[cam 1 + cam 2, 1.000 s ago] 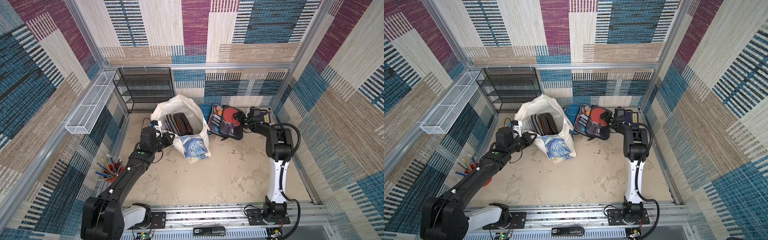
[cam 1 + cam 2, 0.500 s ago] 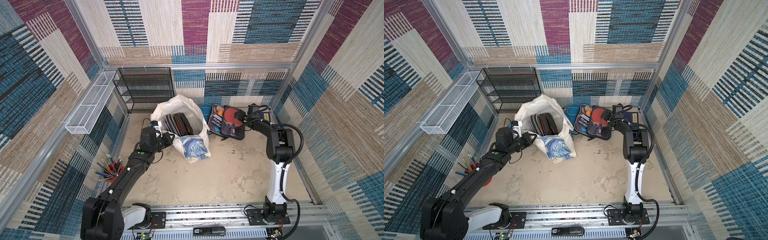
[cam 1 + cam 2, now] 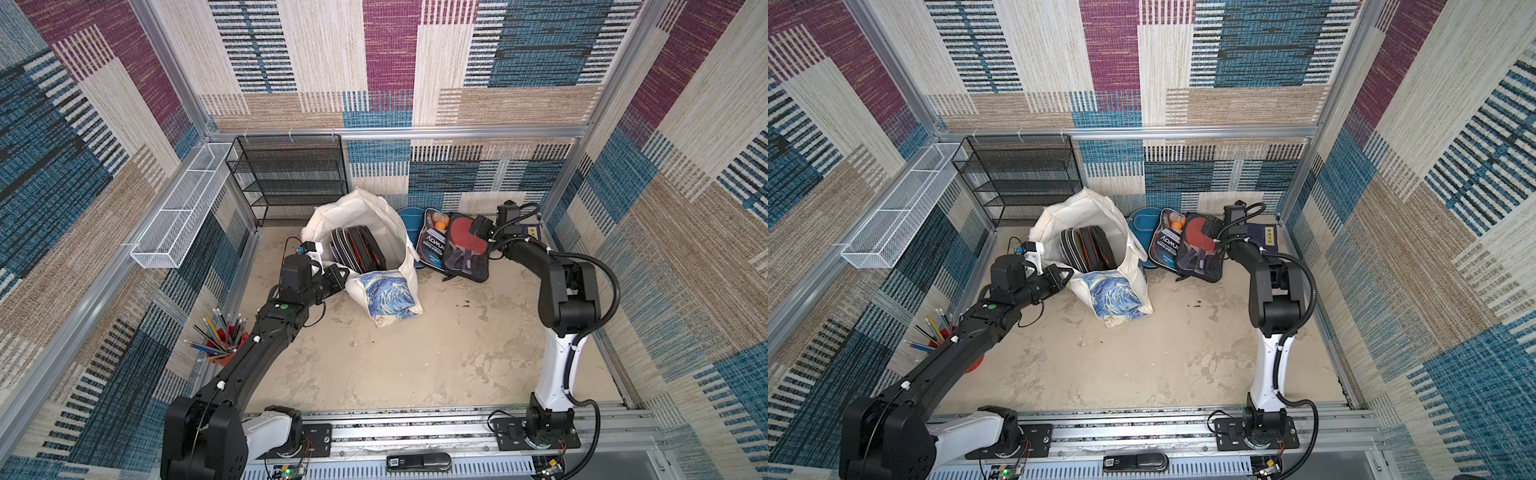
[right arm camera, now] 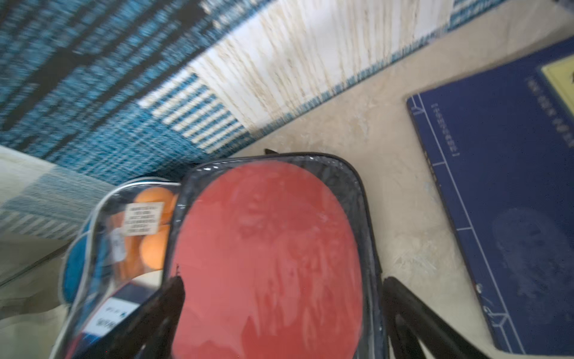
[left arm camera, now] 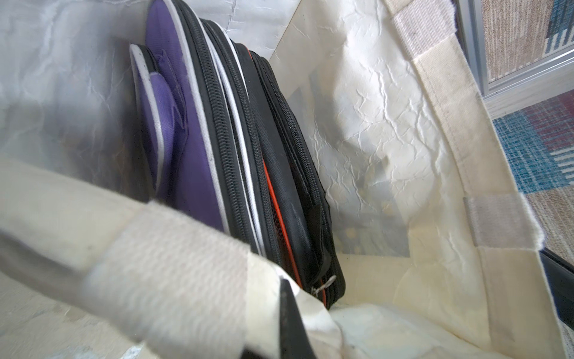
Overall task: Remove the ping pong set from the canvas bag
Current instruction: Place the ping pong set at the ping pong set, then pick up the ping pong set from the canvas bag.
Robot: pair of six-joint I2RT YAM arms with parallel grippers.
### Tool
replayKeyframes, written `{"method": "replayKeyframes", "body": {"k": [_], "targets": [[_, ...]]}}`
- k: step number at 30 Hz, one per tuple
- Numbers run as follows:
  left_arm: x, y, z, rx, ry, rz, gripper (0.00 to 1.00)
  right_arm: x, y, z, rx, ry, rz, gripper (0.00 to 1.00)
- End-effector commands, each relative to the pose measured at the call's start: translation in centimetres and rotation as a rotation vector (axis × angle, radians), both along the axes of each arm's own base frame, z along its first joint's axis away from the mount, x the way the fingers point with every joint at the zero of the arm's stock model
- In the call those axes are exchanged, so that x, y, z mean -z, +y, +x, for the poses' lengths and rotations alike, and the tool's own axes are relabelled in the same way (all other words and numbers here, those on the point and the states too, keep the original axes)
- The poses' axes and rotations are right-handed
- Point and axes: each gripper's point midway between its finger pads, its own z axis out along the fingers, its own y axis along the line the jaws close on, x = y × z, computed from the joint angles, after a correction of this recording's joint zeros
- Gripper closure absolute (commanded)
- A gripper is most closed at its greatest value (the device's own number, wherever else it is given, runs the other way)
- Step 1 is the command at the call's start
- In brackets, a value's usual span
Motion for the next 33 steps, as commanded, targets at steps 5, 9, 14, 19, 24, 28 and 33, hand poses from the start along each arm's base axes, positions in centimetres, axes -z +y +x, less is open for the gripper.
{"method": "replayKeyframes", "body": {"k": [5,9,14,19,24,28,33], "targets": [[-0.9,-0.3,0.5,0.016,-0.047,-0.001,1.00,-11.8,7.2,-3.3,-0.215,-0.243,-0.072,0.01],[-1.1,-0.5,0.5,0.028,-0.061,-0.009,1.00,-17.6,13.0,-6.9,-0.356,-0.348,-0.102,0.00],[-1.2,-1.0,0.6,0.046,-0.074,-0.033,1.00,-22.4,19.9,-11.1,-0.517,-0.433,-0.133,0.01],[-0.9,-1.4,0.5,0.062,-0.070,-0.043,1.00,-24.5,27.0,-14.5,-0.691,-0.469,-0.154,0.02],[-0.3,-1.9,0.2,0.081,-0.069,-0.044,1.00,-22.7,34.1,-16.5,-0.852,-0.415,-0.178,0.03],[0.8,-2.3,-0.1,0.091,-0.050,-0.052,1.00,-19.6,38.6,-16.8,-0.939,-0.341,-0.193,0.05],[2.7,-2.4,-0.7,0.092,-0.021,-0.051,1.00,-15.4,41.1,-15.6,-0.978,-0.245,-0.210,0.06]]}}
